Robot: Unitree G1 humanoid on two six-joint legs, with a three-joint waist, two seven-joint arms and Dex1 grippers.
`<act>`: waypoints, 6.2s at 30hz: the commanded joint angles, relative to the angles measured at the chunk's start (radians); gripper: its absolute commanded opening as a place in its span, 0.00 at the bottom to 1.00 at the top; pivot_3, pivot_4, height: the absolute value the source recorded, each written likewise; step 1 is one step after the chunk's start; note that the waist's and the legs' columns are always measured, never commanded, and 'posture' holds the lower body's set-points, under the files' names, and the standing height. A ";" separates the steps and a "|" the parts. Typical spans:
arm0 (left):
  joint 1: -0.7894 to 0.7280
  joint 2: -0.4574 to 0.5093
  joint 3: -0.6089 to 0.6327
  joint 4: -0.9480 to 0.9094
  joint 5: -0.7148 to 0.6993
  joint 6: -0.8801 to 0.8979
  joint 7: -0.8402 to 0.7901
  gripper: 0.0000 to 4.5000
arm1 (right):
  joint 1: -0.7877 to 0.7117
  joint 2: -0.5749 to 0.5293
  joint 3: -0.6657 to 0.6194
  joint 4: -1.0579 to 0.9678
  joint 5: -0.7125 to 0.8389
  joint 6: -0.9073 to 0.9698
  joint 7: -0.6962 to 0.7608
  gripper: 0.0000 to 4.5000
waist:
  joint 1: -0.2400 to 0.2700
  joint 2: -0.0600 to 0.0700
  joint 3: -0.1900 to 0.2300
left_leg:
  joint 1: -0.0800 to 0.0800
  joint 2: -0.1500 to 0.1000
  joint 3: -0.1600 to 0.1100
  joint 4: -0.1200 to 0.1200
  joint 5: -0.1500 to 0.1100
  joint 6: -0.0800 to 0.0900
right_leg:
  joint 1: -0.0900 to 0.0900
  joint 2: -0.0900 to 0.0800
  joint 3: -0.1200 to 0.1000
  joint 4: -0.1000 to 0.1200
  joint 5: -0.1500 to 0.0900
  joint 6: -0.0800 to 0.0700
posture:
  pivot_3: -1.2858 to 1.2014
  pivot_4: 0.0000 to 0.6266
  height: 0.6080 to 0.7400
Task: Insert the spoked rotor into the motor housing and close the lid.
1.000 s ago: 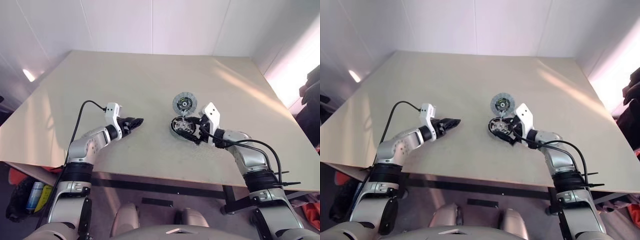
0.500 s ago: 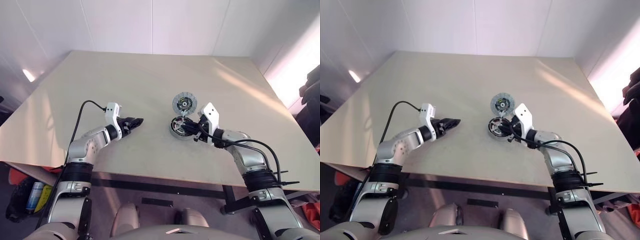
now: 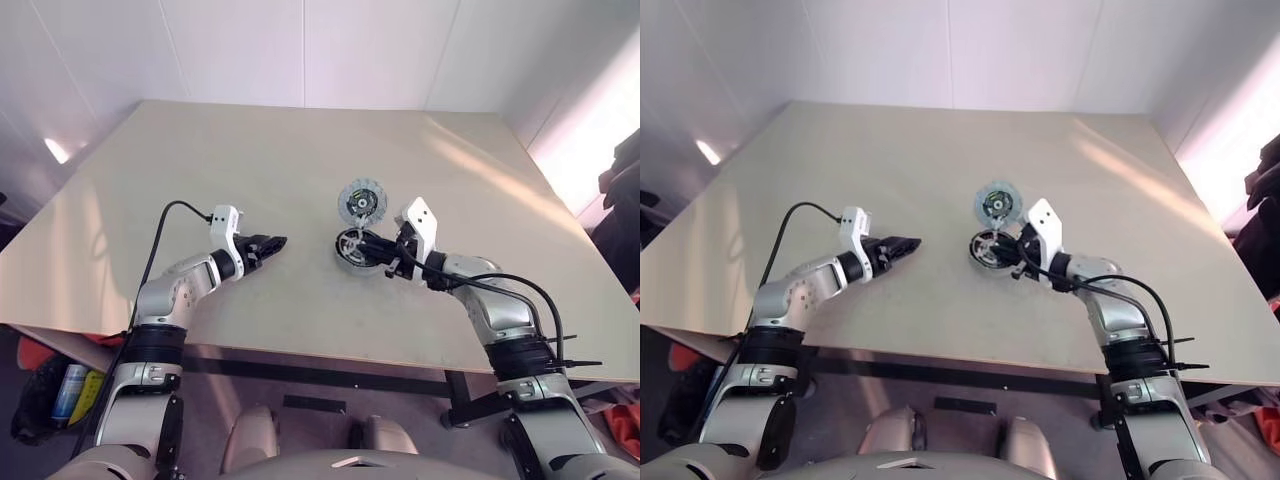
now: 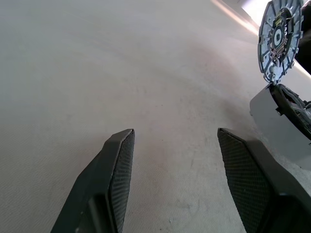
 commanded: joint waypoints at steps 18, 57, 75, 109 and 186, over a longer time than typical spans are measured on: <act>-0.009 0.010 0.006 -0.029 -0.004 -0.009 -0.005 0.64 | -0.064 0.021 0.025 0.044 -0.105 -0.055 -0.144 0.06 | 0.000 0.000 0.000 | 0.000 0.000 0.000 0.000 0.001 -0.001 | 0.000 0.000 0.000 0.000 0.000 0.000 | 0.52 0.00 1.00; -0.007 0.016 0.000 -0.020 0.003 -0.013 -0.006 0.64 | -0.110 -0.004 0.020 0.102 -0.182 -0.174 -0.278 0.06 | 0.001 0.000 0.001 | -0.002 0.000 0.000 0.001 0.002 -0.003 | -0.003 0.000 0.000 0.002 0.000 0.000 | 0.52 0.00 1.00; -0.003 0.018 -0.004 -0.029 0.003 -0.009 -0.002 0.64 | -0.085 0.055 -0.060 0.054 -0.010 0.019 -0.206 0.06 | 0.001 0.000 0.001 | -0.003 0.000 0.000 0.001 0.001 -0.002 | -0.004 0.000 0.000 0.003 0.000 0.000 | 0.52 0.00 1.00; -0.017 0.009 0.000 -0.009 0.002 -0.022 -0.008 0.64 | -0.033 -0.035 0.060 0.017 -0.124 -0.055 -0.104 0.67 | 0.000 0.000 0.001 | 0.000 0.000 0.000 0.001 0.001 -0.002 | -0.001 0.000 0.000 0.003 0.000 0.000 | 0.52 0.00 1.00; -0.006 0.001 0.011 -0.019 -0.006 -0.013 0.004 0.64 | -0.175 0.076 -0.011 0.403 -0.126 -0.196 -0.163 0.01 | -0.003 0.000 0.000 | 0.006 0.000 0.000 0.001 0.001 -0.001 | 0.004 0.000 0.000 0.003 0.000 0.000 | 0.52 0.00 1.00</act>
